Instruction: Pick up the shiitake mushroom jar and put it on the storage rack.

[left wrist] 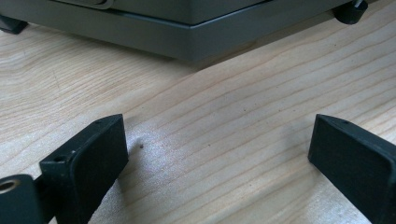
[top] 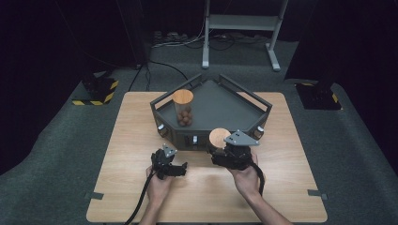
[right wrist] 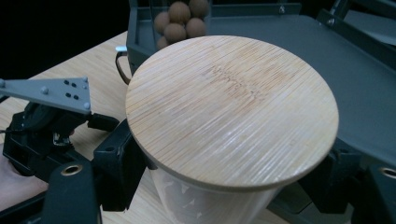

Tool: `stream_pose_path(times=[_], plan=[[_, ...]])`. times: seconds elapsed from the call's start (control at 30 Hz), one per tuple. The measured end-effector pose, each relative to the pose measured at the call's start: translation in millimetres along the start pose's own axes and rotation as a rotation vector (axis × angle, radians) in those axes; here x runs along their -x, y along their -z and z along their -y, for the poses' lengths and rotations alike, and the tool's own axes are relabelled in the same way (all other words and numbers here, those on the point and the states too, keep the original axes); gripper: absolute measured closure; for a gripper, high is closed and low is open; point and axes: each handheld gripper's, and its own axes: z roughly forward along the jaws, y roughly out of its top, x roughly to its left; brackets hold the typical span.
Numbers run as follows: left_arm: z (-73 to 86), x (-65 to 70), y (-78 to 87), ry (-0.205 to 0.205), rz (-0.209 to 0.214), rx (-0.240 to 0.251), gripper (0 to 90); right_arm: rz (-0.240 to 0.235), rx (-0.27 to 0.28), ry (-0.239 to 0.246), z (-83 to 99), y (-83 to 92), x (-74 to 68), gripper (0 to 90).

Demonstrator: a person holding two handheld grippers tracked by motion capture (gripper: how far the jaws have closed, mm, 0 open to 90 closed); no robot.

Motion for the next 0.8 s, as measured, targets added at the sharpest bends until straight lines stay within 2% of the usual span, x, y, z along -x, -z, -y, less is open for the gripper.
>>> stream_pose_path(times=[0.13,0.23,0.3,0.8], plan=[[0.0,0.2,-0.2,0.003,0.000,0.002,4.6,-0.041,0.007,-0.012,-10.1,2.0,10.3,25.6],[0.0,0.2,-0.2,0.003,0.000,0.003,4.7,-0.043,0.020,-0.005,-15.0,3.4,17.0,25.6],[0.0,0.2,-0.1,0.002,0.000,0.002,4.6,-0.054,0.026,-0.021,-17.6,4.0,22.3,25.6],[0.0,0.2,-0.2,0.002,0.000,0.002,4.6,-0.057,0.004,-0.001,-30.8,-7.9,43.5,25.6]])
